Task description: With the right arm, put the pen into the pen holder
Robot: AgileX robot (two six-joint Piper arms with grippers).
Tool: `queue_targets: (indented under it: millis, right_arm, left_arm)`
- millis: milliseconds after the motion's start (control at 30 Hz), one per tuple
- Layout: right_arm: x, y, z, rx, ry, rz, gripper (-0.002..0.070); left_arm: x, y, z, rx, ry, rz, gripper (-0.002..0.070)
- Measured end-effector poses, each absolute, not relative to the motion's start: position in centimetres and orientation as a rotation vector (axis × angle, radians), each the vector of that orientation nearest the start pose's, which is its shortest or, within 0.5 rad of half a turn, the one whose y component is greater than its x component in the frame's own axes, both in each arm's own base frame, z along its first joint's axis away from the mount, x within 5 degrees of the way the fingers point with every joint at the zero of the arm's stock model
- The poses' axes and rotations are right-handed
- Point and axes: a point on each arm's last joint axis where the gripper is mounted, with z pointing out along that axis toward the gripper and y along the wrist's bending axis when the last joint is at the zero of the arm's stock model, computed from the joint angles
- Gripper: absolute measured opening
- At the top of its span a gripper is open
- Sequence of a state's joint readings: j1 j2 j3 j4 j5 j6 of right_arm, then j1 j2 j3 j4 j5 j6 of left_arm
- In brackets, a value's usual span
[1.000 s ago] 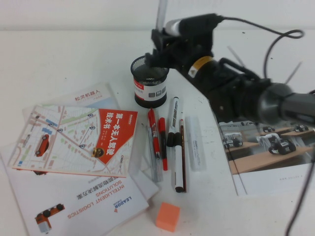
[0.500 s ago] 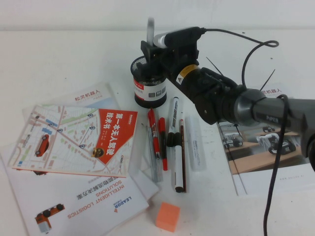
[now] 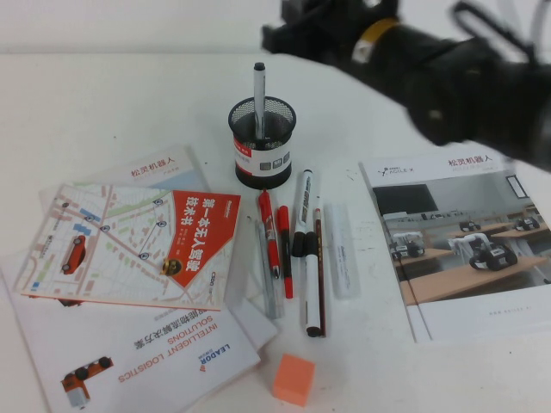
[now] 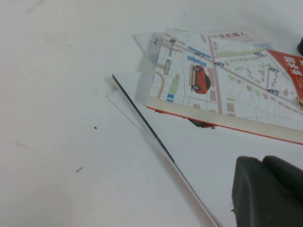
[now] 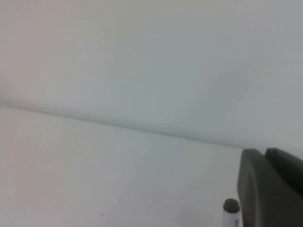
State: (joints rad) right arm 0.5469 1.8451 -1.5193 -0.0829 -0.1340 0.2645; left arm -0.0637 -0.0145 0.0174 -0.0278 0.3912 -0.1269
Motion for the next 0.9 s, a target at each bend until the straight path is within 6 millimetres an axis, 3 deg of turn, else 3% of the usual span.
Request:
queue_targets:
  millis: [133, 400, 633, 900]
  right_arm:
    - [34.3, 21.1, 35.6, -0.308, 1.576, 0.587, -0.0015]
    - [25.2, 15.7, 36.0, -0.299, 1.479, 0.616, -0.0018]
    - [21.4, 13.3, 36.0, -0.3, 1.511, 0.602, -0.0019]
    - [19.1, 11.7, 35.0, -0.316, 1.661, 0.555, -0.0019]
  left_arm:
    - [5.2, -0.4, 17.3, -0.076, 1.879, -0.159, -0.0003]
    - [5.2, -0.4, 17.3, -0.076, 1.879, -0.159, -0.0003]
    - [5.2, -0.4, 17.3, -0.076, 1.879, -0.159, -0.0003]
    - [5.2, -0.4, 17.3, -0.076, 1.879, -0.159, -0.0003]
